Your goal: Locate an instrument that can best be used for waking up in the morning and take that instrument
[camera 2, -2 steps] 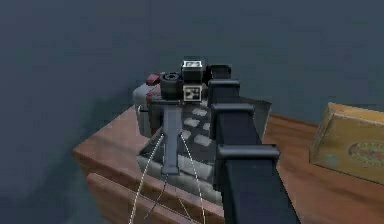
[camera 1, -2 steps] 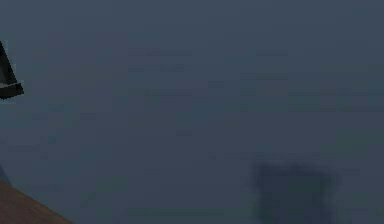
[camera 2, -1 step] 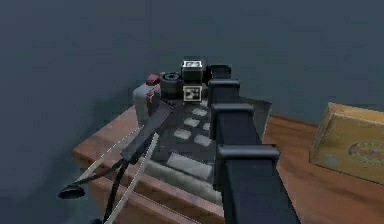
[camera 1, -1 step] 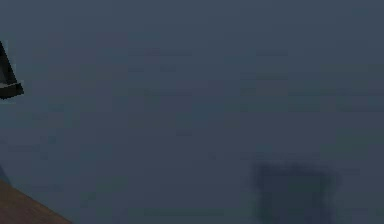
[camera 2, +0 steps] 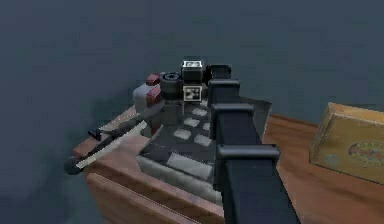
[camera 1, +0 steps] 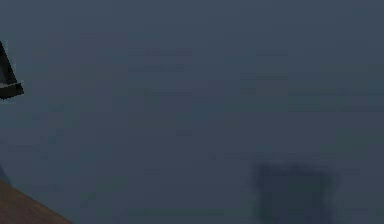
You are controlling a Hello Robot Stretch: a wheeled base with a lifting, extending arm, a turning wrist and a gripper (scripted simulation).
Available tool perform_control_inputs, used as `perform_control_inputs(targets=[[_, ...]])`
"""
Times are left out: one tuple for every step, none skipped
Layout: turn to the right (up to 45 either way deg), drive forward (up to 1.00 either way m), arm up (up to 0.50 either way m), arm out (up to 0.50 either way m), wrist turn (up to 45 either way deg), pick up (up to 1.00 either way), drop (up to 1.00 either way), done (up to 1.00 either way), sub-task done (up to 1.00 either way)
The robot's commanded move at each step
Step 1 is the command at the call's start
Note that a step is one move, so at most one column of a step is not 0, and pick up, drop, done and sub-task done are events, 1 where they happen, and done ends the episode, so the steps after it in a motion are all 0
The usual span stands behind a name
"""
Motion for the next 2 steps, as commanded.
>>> perform_control_inputs(targets=[[0.0, 0.00, 0.00, 0.00, 45.0, 0.00, 0.00, 0.00, 0.00], [0.0, 0.00, 0.00, 0.00, 21.0, 0.00, 0.00, 0.00, 0.00]])
